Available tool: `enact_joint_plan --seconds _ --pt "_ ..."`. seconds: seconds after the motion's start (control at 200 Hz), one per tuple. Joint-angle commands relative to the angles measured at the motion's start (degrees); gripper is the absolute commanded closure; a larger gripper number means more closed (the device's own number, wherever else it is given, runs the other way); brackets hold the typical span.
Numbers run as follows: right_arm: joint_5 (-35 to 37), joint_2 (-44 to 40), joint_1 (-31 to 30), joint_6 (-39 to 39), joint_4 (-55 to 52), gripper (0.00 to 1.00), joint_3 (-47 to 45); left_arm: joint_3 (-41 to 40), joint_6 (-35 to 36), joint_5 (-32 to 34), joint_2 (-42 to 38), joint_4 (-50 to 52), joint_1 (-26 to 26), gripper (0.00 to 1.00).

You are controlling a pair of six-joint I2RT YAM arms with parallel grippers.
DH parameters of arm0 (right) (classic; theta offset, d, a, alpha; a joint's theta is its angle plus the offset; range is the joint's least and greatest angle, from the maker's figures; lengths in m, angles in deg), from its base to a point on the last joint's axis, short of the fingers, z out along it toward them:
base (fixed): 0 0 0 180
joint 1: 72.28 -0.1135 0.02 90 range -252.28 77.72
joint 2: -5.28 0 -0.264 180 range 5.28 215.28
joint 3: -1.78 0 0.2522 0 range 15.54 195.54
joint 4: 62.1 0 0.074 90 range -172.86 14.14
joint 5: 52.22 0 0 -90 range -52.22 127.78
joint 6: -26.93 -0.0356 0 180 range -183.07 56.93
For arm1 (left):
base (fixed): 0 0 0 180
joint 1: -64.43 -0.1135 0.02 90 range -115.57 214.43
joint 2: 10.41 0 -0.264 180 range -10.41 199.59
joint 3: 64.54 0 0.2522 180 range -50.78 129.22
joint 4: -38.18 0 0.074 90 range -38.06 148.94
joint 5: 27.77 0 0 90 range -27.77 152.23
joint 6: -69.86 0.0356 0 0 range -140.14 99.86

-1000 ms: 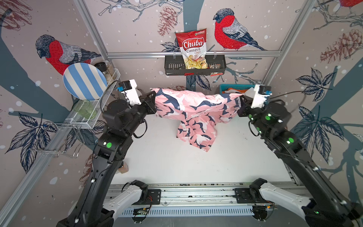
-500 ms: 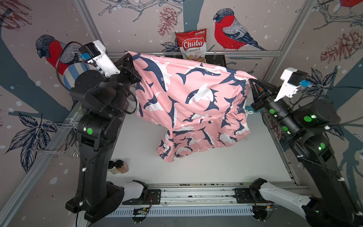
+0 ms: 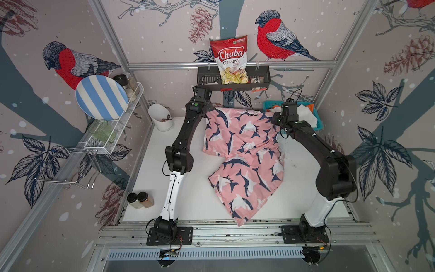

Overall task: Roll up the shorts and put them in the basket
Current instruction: Flatten out the shorts at the center of the board.

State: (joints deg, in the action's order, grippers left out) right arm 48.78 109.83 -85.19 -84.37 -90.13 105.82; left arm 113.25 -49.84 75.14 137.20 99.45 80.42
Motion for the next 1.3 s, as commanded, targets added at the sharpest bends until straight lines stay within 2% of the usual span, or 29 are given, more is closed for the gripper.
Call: enact_joint_plan --seconds 0.0,0.095,0.145,0.205,0.305,0.43,0.51,0.66,0.825,1.045,1.171,1.296 --pt "0.9 1.23 0.19 -1.27 -4.12 0.44 2.78 -2.59 2.19 -7.22 -8.84 7.97 0.13 0.45" --pt "-1.42 -1.47 0.09 1.05 -4.5 0.39 -0.28 -30.34 4.04 -10.77 -23.36 -0.82 1.51 0.44" --pt "-3.19 -3.02 0.03 1.97 -5.19 0.39 -2.17 -45.03 3.96 -9.55 -31.19 -6.18 2.96 0.43" --pt "-6.29 -4.85 -0.41 3.58 -5.83 0.39 -4.72 -58.51 2.85 -9.63 -39.01 -10.73 4.56 0.42" --pt "-10.64 -7.49 -1.85 5.62 -7.06 0.39 -9.36 -74.93 0.37 -11.08 -48.29 -14.54 7.63 0.41" --pt "-12.09 -10.68 -3.98 6.25 -6.73 0.39 -15.87 -88.31 -4.25 -16.36 -55.15 -21.43 13.67 0.45" --pt "-12.03 -12.14 -5.0 5.71 -5.85 0.39 -19.39 -92.92 -7.58 -19.37 -55.4 -26.84 19.12 0.45" --pt "-12.37 -13.24 -4.0 4.16 -4.33 0.39 -24.11 -95.6 -11.99 -22.51 -48.97 -33.84 26.37 0.45" --pt "-11.27 -14.57 -1.99 3.5 -3.98 0.4 -27.44 -99.67 -12.97 -20.56 -43.98 -35.41 27.25 0.44" --pt "-12.06 -15.84 1.59 2.41 -3.99 0.4 -30.59 -110.36 -10.91 -20.74 -41.72 -40.34 19.58 0.44" --pt "-15.6 -17.25 3.68 1.95 -2.71 0.4 -33.64 -112.76 -7.17 -21.48 -42.49 -40.58 11.34 0.44" --pt "-19.06 -18.43 5.12 1.5 -1.51 0.4 -36.63 -111.36 -2.98 -21.83 -42.06 -38.59 3.31 0.44"
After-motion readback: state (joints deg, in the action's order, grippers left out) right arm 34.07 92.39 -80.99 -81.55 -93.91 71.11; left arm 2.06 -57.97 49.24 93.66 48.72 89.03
